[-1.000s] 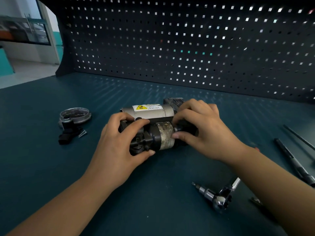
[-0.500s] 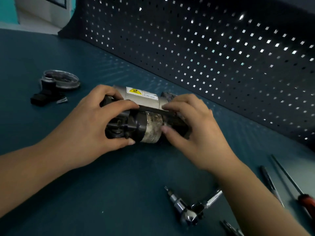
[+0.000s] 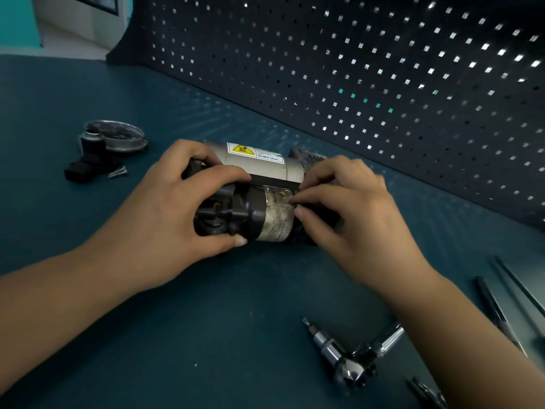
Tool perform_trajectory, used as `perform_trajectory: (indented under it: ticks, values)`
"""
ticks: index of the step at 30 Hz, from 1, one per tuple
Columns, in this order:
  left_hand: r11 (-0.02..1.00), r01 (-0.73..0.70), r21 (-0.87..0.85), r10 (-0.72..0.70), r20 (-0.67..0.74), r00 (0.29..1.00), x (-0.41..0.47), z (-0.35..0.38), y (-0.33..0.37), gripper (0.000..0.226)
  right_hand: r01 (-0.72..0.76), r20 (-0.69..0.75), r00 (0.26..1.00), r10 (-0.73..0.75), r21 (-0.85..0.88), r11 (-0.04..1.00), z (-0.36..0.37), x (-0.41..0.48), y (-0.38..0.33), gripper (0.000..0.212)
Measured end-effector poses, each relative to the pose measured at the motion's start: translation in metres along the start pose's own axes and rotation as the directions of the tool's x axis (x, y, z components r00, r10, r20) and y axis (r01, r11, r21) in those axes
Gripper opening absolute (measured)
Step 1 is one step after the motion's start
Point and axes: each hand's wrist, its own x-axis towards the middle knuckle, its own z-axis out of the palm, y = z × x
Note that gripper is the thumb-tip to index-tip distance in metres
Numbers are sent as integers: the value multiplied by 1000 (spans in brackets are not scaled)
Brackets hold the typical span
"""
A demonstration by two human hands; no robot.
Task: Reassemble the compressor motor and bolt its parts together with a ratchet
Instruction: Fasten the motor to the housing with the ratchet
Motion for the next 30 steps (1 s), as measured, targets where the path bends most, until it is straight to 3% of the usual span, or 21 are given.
perform_trajectory:
  ticks: [6, 13, 24, 26, 28, 30]
  values:
    - [1000, 9, -21, -9, 10, 1000, 0, 1, 1, 66, -1, 19, 1000, 1, -9, 1000, 1, -3, 4, 21]
    - [1000, 5, -22, -4, 6, 1000, 0, 1, 0, 67, -58, -51, 997, 59, 30, 998, 6, -3, -2, 11]
    - [1000, 13, -28, -13, 7, 1000, 0, 1, 2, 66, -4, -77, 997, 5, 10, 1000, 11, -4, -2, 9]
    - [1000, 15, -16, -15, 21, 1000, -1, 1, 2, 66, -49, -10, 999, 50, 114, 992, 5, -2, 1, 20]
    - [1000, 30, -1, -29, 33, 999, -2, 1, 4, 66, -207, 130, 976, 176, 296, 932, -10, 0, 11, 57]
    - [998, 44, 38, -44, 22, 999, -4, 1, 8, 65, -356, 269, 923, 275, 326, 876, -25, -1, 26, 85]
